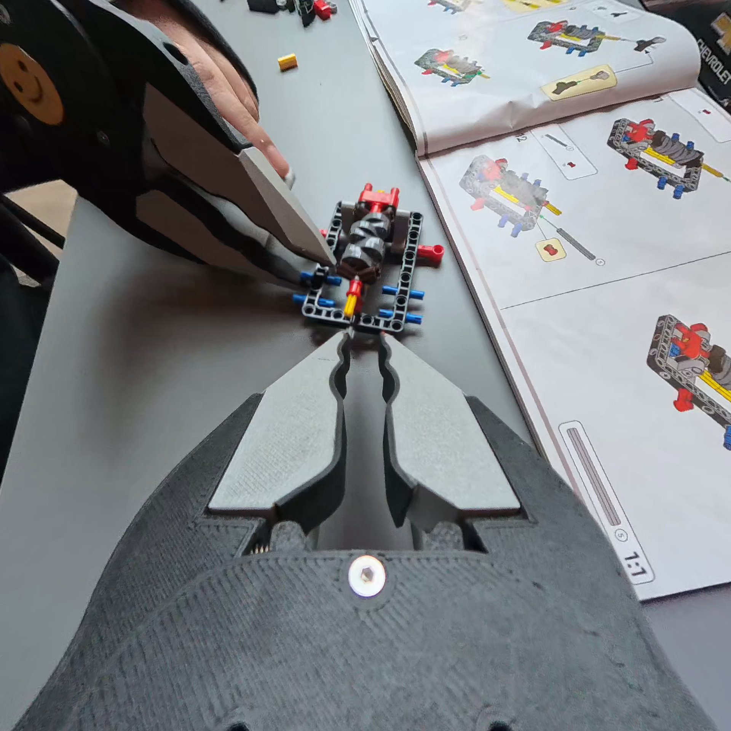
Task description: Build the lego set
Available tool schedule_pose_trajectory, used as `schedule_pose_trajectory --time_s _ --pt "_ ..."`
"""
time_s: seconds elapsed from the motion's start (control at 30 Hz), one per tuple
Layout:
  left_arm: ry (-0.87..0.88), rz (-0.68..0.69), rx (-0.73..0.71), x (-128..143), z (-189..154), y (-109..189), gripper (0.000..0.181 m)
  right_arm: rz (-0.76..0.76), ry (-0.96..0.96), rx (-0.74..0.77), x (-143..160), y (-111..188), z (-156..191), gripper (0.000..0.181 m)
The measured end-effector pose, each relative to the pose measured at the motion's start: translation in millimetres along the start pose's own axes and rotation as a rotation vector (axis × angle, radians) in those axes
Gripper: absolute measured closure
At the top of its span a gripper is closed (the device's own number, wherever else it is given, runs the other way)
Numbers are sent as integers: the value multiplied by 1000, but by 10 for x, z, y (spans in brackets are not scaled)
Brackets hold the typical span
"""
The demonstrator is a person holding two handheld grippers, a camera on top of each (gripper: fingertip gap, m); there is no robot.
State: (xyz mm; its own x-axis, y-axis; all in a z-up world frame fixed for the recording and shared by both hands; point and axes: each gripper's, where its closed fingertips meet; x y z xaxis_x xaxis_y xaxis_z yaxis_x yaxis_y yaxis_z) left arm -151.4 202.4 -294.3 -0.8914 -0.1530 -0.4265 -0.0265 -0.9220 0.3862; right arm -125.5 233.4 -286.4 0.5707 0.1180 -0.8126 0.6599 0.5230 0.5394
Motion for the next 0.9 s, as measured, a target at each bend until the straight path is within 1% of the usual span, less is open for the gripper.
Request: schedule_pose_trajectory --time_s 0.03,0.07,0.1,0.2,0.27,0.33,0.43,0.5,0.6,0.67,0.77,0.87,0.9 --pt "38 -20 37 -43 -57 11 163 6 6 -4 6 -2 7 171" --pt "88 -46 78 -96 -101 34 163 11 15 -7 11 -3 15 171" --pt "138 -69 113 -142 -118 60 158 19 27 -4 21 -3 17 171" --pt "257 -133 156 -237 -49 132 148 78 64 18 97 2 2 172" --pt "337 -168 174 -246 61 182 150 117 80 21 154 0 6 175" --pt "418 -172 167 -152 240 195 150 147 88 20 202 -15 13 175" --pt "545 -133 149 97 474 160 150 159 102 8 206 -51 61 175" --pt "629 -98 188 244 495 121 147 161 101 0 203 -78 88 175" --pt "721 -45 283 390 412 62 139 159 98 24 189 -95 68 179" --pt "783 -44 335 389 413 57 137 158 96 30 184 -102 62 179" --pt "852 -65 386 370 430 79 140 154 95 38 174 -117 58 179" --pt "883 -51 488 329 335 92 147 152 92 49 164 -129 45 181" --pt "874 -30 513 331 289 82 153 151 89 52 164 -129 38 181"
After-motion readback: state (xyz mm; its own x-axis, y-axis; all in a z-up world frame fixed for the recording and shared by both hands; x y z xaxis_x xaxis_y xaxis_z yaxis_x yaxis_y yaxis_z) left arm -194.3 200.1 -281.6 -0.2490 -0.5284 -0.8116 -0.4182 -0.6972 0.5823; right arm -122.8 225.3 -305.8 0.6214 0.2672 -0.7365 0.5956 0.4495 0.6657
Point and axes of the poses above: each gripper's, where its closed fingertips meet, y back along the fingers, x out of its underside, z = x × y across the jaws, and after that the axes turned 10 degrees about -x, right-handed
